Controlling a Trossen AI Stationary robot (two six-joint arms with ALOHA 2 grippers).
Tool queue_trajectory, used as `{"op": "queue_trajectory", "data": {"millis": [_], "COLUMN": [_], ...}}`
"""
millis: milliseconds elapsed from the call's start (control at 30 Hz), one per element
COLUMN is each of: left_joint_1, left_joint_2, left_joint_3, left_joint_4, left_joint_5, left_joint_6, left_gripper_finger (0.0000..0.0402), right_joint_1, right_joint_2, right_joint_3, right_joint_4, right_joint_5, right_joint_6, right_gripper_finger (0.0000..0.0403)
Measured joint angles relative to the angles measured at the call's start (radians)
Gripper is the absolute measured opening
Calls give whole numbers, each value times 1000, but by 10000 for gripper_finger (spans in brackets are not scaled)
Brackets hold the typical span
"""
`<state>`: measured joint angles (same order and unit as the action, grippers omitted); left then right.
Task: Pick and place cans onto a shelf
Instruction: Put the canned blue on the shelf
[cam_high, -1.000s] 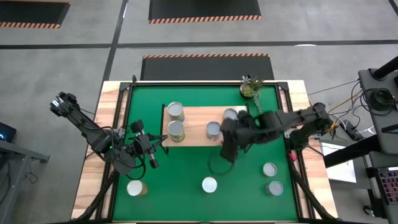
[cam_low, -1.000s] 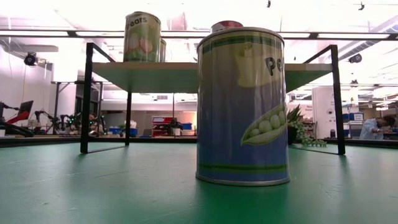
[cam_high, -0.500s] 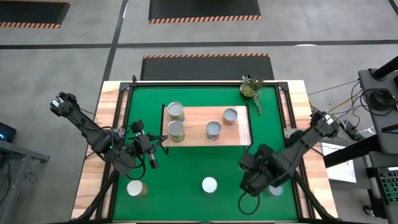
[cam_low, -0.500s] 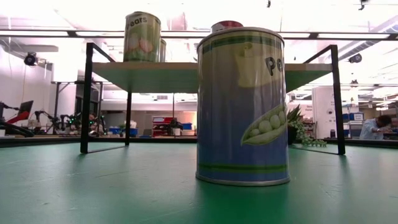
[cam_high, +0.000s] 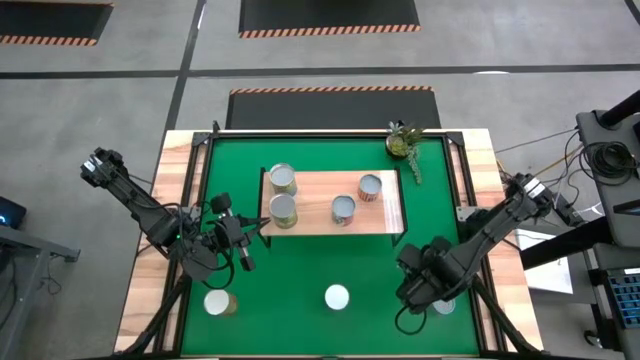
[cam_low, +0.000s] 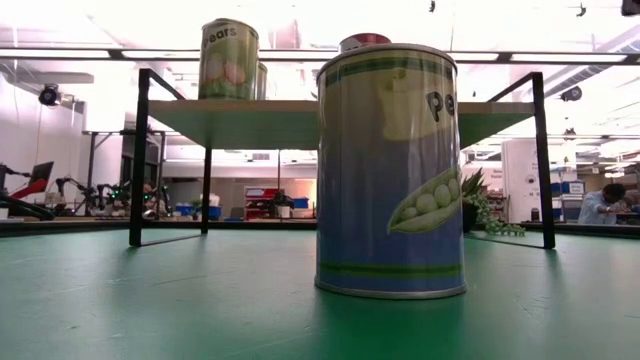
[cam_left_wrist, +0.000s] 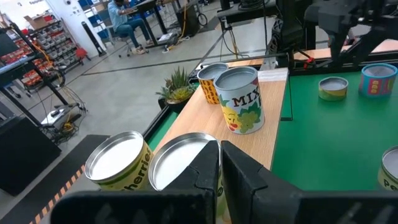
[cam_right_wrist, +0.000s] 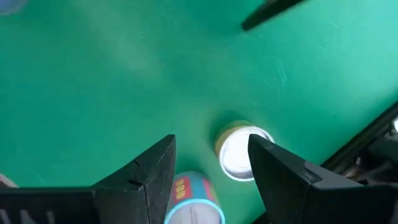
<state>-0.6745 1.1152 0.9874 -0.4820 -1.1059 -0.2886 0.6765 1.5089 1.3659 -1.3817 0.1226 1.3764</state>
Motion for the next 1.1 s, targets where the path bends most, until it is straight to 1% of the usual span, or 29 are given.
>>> {"op": "queue_trajectory", "data": {"millis": [67,167,367,433,567,767,833,900,967,1100], "left_joint_1": [0,0,0,0,0,0,0,0,0,0], "left_joint_2": [0,0,0,0,0,0,0,0,0,0], "left_joint_3": [0,0,0,0,0,0,0,0,0,0], "left_joint_4": [0,0,0,0,0,-6,-6,-6,-6,-6], "left_joint_5": [0,0,0,0,0,0,0,0,0,0], "left_joint_6": [0,0,0,0,0,0,0,0,0,0], "left_gripper_finger": [0,0,0,0,0,0,0,0,0,0], "right_joint_1": [0,0,20,37,76,149,184,217,251,305], "right_joint_2": [-20,-53,-90,-92,-92,-72,-63,-57,-54,-54], "right_joint_3": [-32,-79,-140,-144,-144,-149,-151,-151,-153,-181], "right_joint_4": [14,37,86,86,91,93,96,108,117,172], "right_joint_5": [-2,-47,-206,-240,-247,-254,-254,-254,-248,-183], "right_joint_6": [37,87,201,238,303,430,463,505,564,658], "right_gripper_finger": [189,189,190,199,240,327,349,362,366,368]}}
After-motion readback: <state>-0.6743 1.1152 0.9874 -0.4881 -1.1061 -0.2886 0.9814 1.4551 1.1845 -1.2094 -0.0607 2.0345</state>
